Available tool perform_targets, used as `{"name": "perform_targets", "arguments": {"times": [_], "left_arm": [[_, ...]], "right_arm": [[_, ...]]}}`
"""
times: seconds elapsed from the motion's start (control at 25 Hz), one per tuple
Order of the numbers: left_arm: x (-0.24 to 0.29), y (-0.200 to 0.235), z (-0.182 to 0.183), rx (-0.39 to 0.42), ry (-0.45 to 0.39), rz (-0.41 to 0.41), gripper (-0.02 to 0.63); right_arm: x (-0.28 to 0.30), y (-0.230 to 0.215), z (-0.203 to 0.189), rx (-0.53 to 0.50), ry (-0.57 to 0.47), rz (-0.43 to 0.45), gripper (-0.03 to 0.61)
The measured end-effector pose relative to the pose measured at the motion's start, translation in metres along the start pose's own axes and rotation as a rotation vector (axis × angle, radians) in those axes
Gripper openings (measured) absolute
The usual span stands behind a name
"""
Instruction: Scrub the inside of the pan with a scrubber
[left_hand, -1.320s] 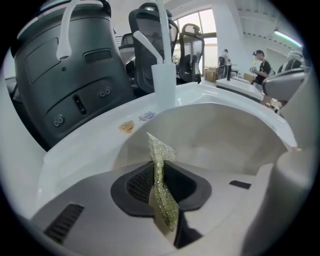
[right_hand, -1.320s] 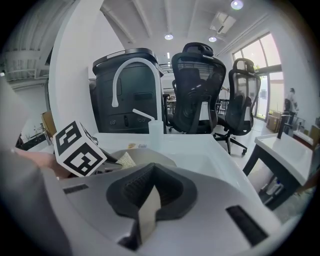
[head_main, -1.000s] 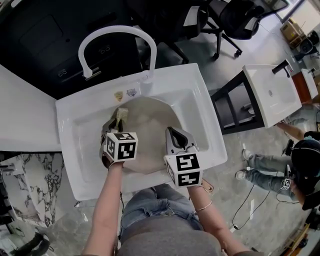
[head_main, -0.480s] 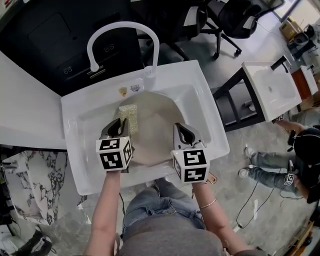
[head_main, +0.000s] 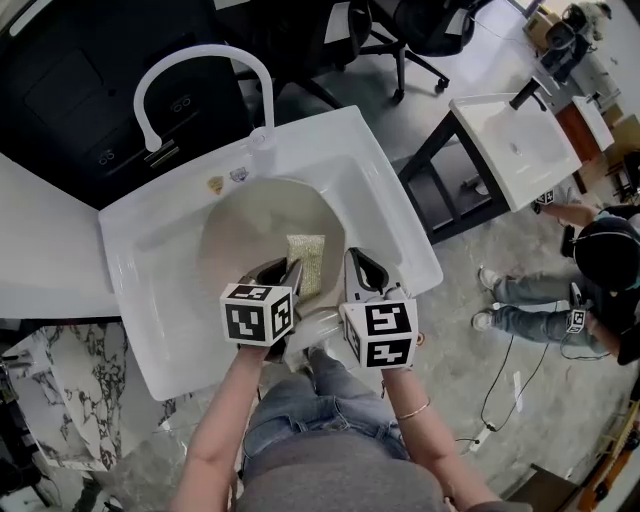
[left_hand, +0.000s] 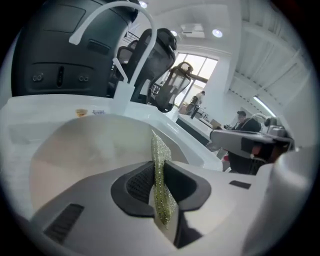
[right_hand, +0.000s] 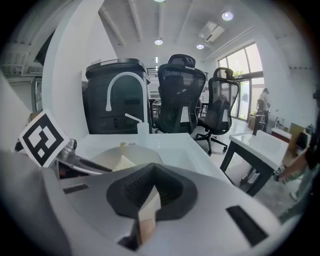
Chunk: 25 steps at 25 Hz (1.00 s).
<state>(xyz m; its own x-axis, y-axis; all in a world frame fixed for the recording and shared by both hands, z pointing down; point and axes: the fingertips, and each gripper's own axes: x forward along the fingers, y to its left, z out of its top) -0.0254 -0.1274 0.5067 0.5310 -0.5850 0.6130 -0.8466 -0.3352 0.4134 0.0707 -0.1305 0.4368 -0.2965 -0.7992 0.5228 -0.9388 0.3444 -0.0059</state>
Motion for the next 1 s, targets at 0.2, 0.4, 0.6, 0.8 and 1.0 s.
{"name": "perform_targets", "arguments": {"times": [0.2,0.4,0.6,0.8,1.0], "left_arm": [[0.011,0.011,-0.011,0.145,0.075,0.08,0.072],[0.016,0.029,-0.021,0.282,0.15,0.149,0.072],[0.007,0.053,-0.024,0.321,0.178,0.22,0.072],[-0.003,0.079,-0.023,0.357,0.193,0.298,0.072],[-0.014,0.099,-0.016,0.399,0.212,0.37,0.072]], "right_arm": [[-0.003,-0.004,-0.008,0.013,0.011,-0.011,0.009],[0.004,0.005,-0.005,0.006,0.011,0.008,0.009],[0.014,0.018,0.002,-0.02,0.013,0.042,0.009],[0.026,0.033,0.009,-0.046,0.02,0.076,0.009],[0.035,0.048,0.015,-0.066,0.025,0.11,0.009]]}}
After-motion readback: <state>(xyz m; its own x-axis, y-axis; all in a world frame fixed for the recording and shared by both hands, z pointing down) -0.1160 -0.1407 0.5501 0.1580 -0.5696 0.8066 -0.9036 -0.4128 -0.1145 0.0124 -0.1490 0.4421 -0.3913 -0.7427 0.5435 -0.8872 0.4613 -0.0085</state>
